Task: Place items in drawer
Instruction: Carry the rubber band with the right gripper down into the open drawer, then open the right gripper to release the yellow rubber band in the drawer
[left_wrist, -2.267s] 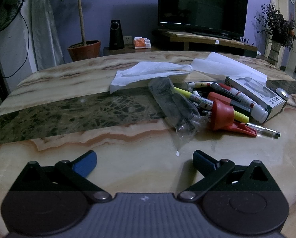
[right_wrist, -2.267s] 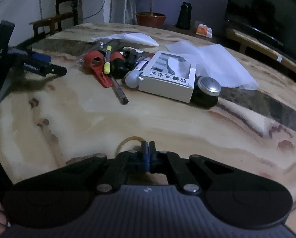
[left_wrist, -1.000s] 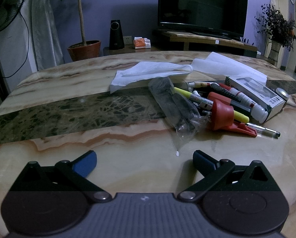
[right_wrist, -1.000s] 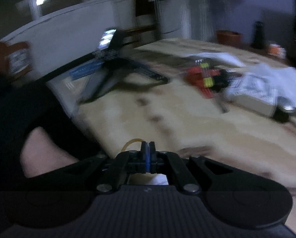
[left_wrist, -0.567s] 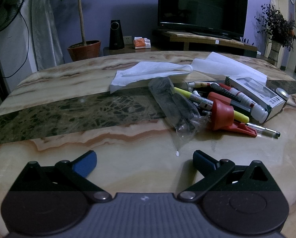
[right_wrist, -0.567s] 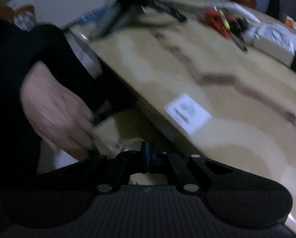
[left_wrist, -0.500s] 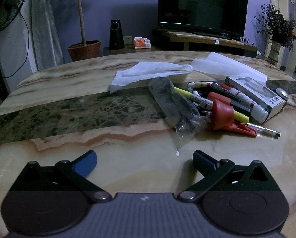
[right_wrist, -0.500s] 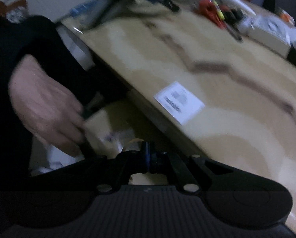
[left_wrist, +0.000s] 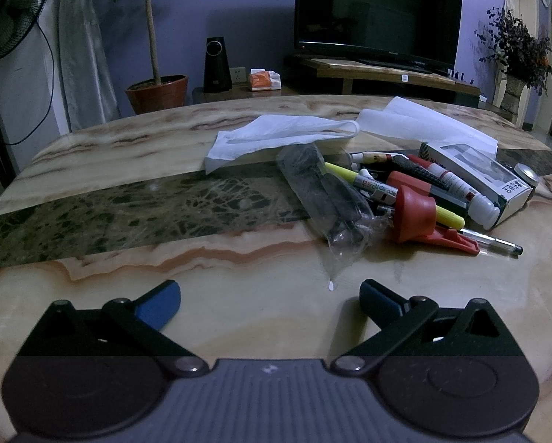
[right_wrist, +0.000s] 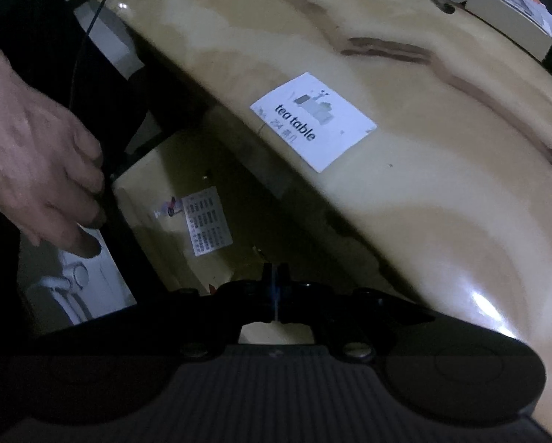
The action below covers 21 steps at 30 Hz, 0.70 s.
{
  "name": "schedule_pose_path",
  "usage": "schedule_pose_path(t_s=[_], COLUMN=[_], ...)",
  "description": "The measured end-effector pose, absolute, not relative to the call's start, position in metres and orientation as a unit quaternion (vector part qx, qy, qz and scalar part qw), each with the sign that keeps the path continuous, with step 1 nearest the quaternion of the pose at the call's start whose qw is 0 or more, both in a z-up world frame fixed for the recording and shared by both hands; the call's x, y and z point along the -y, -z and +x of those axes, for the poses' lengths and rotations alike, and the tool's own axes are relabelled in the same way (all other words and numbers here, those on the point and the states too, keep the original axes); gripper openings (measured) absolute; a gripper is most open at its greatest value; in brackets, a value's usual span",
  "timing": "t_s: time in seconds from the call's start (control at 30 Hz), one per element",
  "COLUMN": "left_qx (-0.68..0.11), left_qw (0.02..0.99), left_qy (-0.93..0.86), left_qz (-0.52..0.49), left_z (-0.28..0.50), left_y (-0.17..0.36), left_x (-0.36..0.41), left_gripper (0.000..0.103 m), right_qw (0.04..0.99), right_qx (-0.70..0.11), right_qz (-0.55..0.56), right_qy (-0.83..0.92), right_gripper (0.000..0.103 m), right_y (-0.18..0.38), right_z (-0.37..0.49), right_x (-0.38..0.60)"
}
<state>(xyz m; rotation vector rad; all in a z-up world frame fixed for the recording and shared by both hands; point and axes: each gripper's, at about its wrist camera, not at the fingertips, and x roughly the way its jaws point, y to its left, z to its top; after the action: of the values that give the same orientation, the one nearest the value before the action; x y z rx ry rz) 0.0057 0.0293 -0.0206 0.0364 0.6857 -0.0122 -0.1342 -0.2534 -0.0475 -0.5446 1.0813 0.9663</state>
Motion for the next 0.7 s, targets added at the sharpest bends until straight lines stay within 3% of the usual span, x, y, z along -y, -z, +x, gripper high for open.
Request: schedule_pose_path(t_s=[0.23, 0.37, 0.7], left_qx=[-0.336, -0.336, -0.336], left_qw=[0.942, 0.942, 0.942], left_qy=[0.006, 0.006, 0.006], left_qz=[0.018, 0.018, 0.018], left_z=[0.006, 0.006, 0.006], left_y=[0.021, 0.021, 0.021], left_x=[-0.029, -0.029, -0.029], left_gripper=[0.103, 0.103, 0.103], right_qw=[0.708, 0.703, 0.706], right_qx=[-0.495, -0.497, -0.474], right_qz=[-0.261, -0.262, -0.213], right_qy=[-0.430, -0.436, -0.482], right_gripper=[0.004, 0.017, 0.025], right_y=[0.052, 0.051, 0.029], right_z=[-0.134, -0.136, -0.133], right_x=[0.251, 0.252, 0.255])
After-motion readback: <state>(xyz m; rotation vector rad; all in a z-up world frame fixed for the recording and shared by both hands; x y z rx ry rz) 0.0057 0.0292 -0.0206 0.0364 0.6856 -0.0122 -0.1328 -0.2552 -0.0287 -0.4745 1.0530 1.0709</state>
